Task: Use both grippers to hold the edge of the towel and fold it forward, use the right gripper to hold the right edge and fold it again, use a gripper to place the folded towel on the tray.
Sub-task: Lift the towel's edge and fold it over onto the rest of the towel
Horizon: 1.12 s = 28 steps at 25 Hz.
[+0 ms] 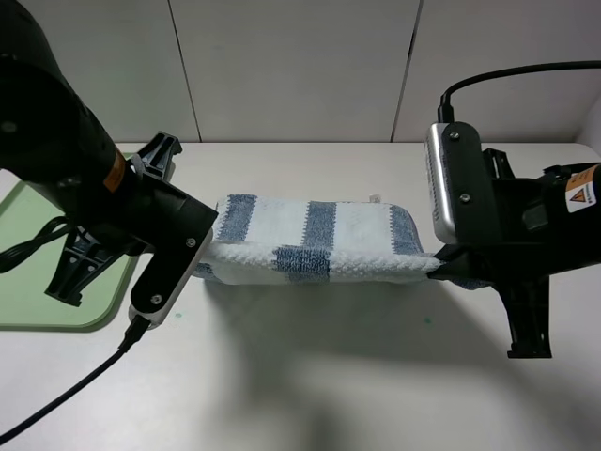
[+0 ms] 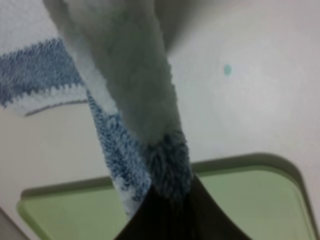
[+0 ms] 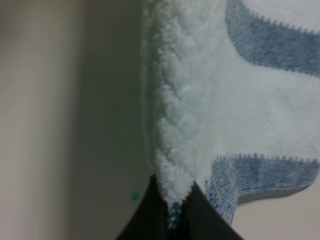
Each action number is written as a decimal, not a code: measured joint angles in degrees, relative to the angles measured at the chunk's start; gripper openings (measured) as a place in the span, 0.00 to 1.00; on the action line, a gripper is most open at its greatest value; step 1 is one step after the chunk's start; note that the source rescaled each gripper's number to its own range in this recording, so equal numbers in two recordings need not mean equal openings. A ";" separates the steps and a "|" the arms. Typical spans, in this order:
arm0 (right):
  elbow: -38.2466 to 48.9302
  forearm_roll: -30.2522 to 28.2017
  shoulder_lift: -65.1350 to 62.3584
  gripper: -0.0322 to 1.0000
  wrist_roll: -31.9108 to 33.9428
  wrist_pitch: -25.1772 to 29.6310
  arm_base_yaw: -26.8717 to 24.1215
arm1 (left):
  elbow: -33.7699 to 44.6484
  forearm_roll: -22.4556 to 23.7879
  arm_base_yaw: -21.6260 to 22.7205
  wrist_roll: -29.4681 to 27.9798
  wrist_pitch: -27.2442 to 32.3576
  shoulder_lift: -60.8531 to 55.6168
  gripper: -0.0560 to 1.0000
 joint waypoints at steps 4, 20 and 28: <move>0.00 0.21 -1.19 0.03 0.16 0.72 0.02 | -0.19 1.08 -0.06 -2.98 0.44 0.00 0.05; 0.00 -1.17 -1.19 0.03 1.55 -1.71 0.02 | -0.19 8.60 -0.23 -6.21 -2.31 0.00 0.05; -0.05 -4.46 -1.07 0.03 3.40 -3.27 0.02 | -0.19 12.28 0.12 -9.37 -5.81 0.00 0.05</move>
